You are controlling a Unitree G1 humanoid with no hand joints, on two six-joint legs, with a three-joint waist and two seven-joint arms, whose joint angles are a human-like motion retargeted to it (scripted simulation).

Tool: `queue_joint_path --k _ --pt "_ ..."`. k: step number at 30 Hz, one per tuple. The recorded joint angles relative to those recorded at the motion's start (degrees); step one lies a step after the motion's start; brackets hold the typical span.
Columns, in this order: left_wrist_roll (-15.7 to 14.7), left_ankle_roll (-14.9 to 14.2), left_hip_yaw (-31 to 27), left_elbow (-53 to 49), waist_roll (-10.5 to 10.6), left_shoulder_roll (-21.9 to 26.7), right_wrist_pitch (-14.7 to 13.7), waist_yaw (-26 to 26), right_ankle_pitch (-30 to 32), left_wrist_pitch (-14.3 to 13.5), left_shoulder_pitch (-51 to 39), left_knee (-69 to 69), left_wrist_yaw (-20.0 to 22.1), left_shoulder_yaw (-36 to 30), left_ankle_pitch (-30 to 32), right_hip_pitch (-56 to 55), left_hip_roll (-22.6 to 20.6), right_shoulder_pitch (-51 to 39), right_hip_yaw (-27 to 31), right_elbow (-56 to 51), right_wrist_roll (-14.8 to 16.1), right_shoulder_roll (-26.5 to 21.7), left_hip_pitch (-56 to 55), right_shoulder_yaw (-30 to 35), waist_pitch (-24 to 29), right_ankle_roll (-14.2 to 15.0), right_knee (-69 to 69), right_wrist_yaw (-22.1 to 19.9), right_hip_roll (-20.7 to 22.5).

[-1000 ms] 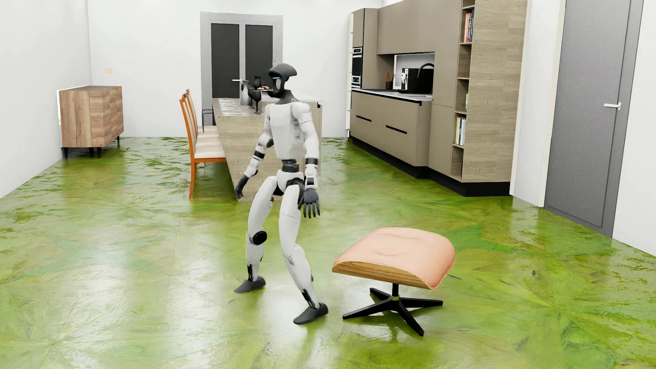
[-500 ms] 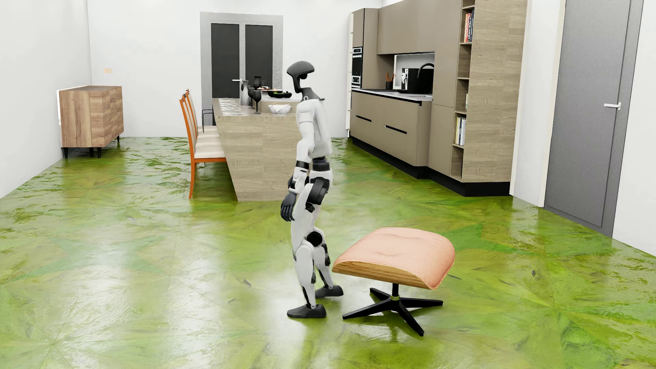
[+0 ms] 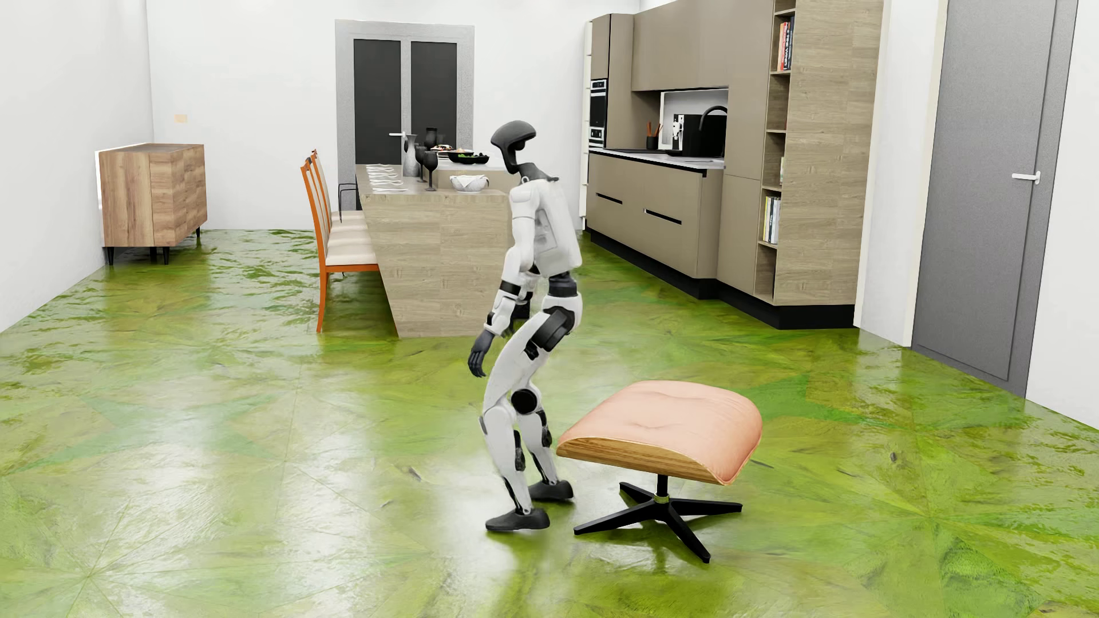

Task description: Rest on the chair

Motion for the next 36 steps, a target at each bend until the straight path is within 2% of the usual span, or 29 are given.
queue_joint_path --k 1,3,4,5,7,11,19,23,26,32,36 --pt "0.79 1.53 0.09 -0.48 0.11 0.15 -0.37 -0.53 -1.08 -0.08 -1.25 1.14 -0.02 0.12 -2.35 -2.96 -0.19 -1.63 0.79 -0.01 -0.04 0.27 -1.20 0.48 0.71 -0.56 3.59 -0.38 0.19" --pt "2.37 1.52 -1.01 -1.05 0.40 0.16 -0.85 -0.76 -3.26 -0.30 -4.80 8.35 -1.10 -0.57 -4.07 -8.28 -0.69 -4.55 1.94 -1.02 -0.05 0.23 -6.99 1.09 3.01 -0.99 10.59 -0.84 0.15" --pt "-1.93 3.63 -2.30 -2.48 -0.43 0.73 0.26 -0.39 -5.12 2.08 -4.71 11.91 0.31 -1.63 -5.21 -12.27 -0.22 -4.57 2.78 -0.89 0.05 1.24 -10.79 -1.87 1.50 -1.78 14.26 0.54 0.41" --pt "-1.78 3.97 -2.22 -2.82 -0.62 0.90 0.28 -0.38 -5.95 2.28 -6.06 14.91 0.47 -1.60 -6.47 -14.91 0.03 -5.89 2.96 -0.58 0.24 1.86 -13.18 -1.58 2.22 -1.72 17.40 0.12 0.31" --pt "-1.86 3.99 -3.30 -3.55 -0.77 1.24 0.25 -0.49 -7.44 2.55 -8.64 20.11 0.57 -2.45 -8.05 -19.80 0.04 -8.27 3.53 -0.49 1.07 2.82 -18.25 -1.14 3.17 -1.31 22.33 -0.31 0.16" --pt "-1.60 3.37 -4.63 -4.41 -0.74 1.86 0.29 -0.64 -8.33 2.88 -13.39 28.47 0.71 -4.66 -9.73 -27.37 0.78 -12.54 4.25 -1.38 0.41 3.69 -26.43 -0.11 5.30 -0.22 29.62 -0.06 -0.04" --pt "-2.25 3.35 -7.11 -4.02 -1.30 1.94 0.29 -0.98 -10.82 3.63 -22.34 41.29 1.27 -8.42 -12.39 -39.35 0.40 -19.69 6.44 -4.19 -0.05 3.94 -38.22 2.67 9.89 0.00 42.23 -0.57 0.40" --pt "-3.12 4.70 -8.93 -3.17 -0.99 1.74 0.27 -0.76 -11.28 4.18 -27.67 46.87 1.34 -10.58 -12.03 -44.59 -0.86 -23.81 7.11 -4.32 0.26 4.22 -43.88 4.07 12.42 0.45 47.47 -1.16 1.10" --pt "-3.56 4.39 -9.38 -3.07 -0.67 1.45 0.41 -0.93 -10.66 4.20 -30.17 49.55 1.93 -11.01 -11.50 -47.22 -0.72 -26.25 7.48 -4.72 0.02 4.71 -46.28 6.01 14.17 0.94 50.15 -1.46 1.06" --pt "-2.62 4.87 -9.07 -3.55 -0.33 -0.20 0.70 -0.77 -6.70 4.58 -27.50 53.66 0.70 -10.08 -9.22 -46.83 -0.86 -22.01 7.64 -6.22 -0.51 5.91 -45.39 4.64 14.35 2.09 54.19 -1.56 -0.01" --pt "-2.44 4.77 -8.85 -5.74 -0.31 -0.73 1.92 -1.02 -5.54 4.44 -23.96 55.17 -2.20 -8.95 -9.02 -45.72 -0.96 -17.61 7.75 -5.24 -2.05 5.91 -43.86 4.31 13.07 1.05 56.03 0.84 -0.04"
